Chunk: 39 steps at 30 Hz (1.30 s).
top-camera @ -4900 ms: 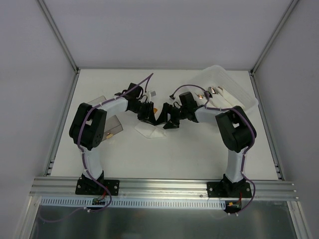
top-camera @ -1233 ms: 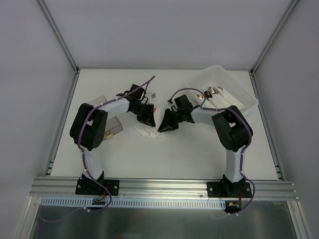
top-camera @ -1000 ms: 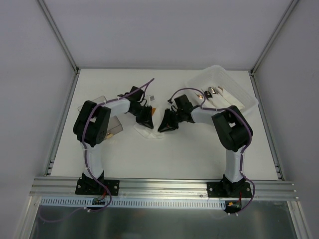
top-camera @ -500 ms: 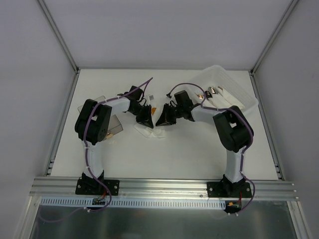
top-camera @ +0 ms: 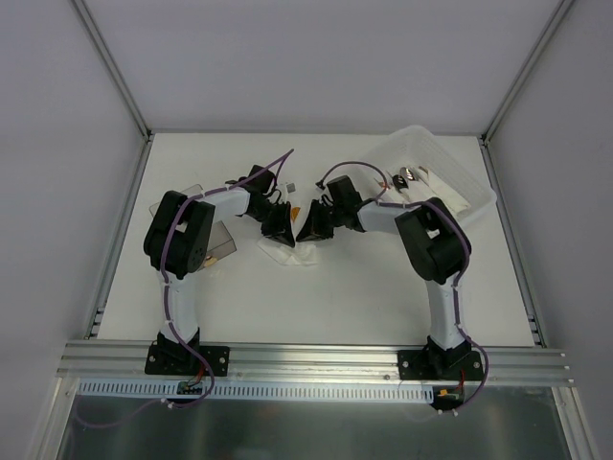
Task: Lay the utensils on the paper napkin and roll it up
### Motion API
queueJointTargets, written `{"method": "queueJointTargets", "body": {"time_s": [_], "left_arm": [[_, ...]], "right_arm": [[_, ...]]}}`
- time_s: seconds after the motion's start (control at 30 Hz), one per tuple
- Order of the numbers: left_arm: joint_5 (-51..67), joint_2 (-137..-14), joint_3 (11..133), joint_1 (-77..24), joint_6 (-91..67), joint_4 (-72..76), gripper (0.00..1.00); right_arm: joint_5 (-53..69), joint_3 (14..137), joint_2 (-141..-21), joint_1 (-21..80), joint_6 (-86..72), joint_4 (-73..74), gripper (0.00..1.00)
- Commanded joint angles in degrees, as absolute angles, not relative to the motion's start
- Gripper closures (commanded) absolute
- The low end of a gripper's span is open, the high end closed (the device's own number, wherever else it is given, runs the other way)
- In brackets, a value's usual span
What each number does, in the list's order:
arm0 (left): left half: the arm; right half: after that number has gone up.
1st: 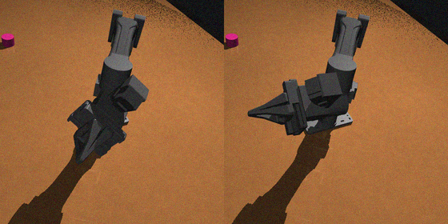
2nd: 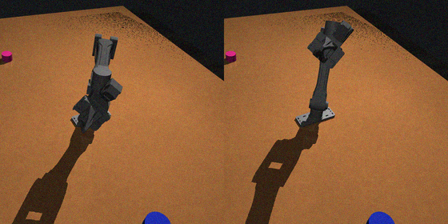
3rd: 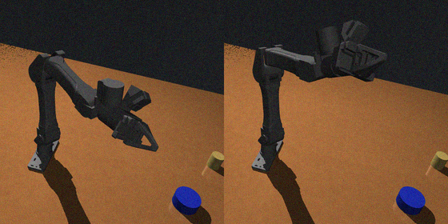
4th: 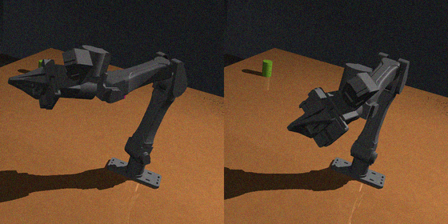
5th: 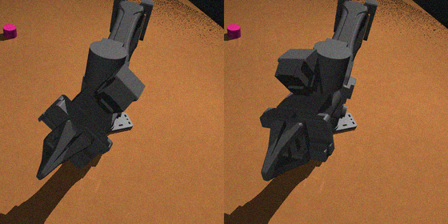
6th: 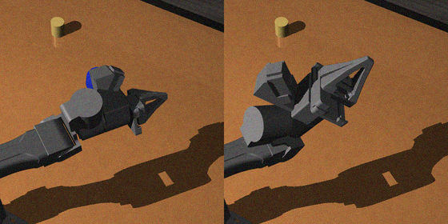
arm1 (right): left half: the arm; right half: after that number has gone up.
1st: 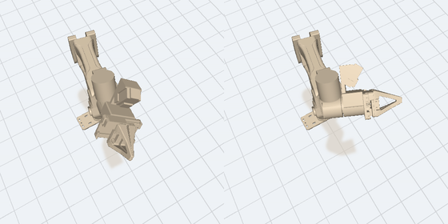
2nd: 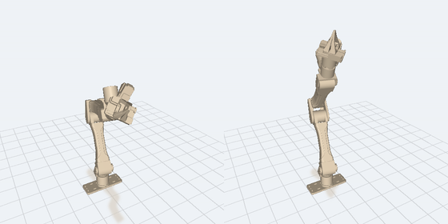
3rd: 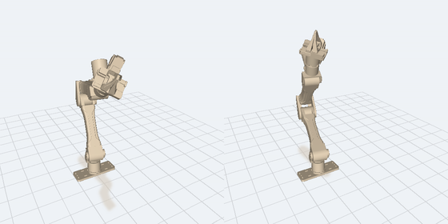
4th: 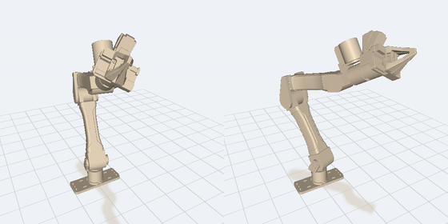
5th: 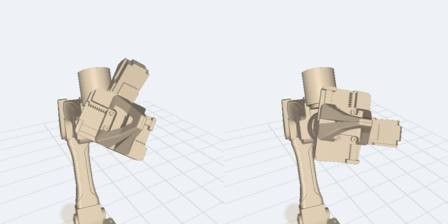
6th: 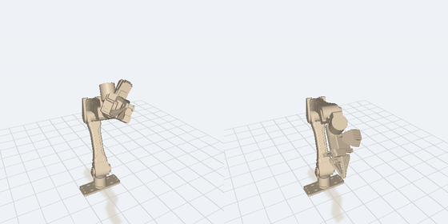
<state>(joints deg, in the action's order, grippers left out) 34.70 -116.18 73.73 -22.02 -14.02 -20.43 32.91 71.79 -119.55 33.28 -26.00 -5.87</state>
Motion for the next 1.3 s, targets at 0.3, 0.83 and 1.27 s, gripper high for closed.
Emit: {"method": "queueJointTargets", "body": {"time_s": [0.3,0.83,1.27], "left_arm": [[29.80,-117.33,72.07,-21.88,-13.45,-20.83,0.98],[29.27,-117.25,71.54,-21.53,-12.83,-20.83,0.98],[29.27,-117.42,71.54,-21.62,-12.92,-20.83,0.98]], "right_arm": [[15.65,80.51,-122.25,37.27,-16.61,13.62,1.00],[33.22,78.76,-113.56,36.04,-15.02,5.99,0.83],[29.98,75.32,-116.45,37.18,-16.62,7.37,0.92]]}}
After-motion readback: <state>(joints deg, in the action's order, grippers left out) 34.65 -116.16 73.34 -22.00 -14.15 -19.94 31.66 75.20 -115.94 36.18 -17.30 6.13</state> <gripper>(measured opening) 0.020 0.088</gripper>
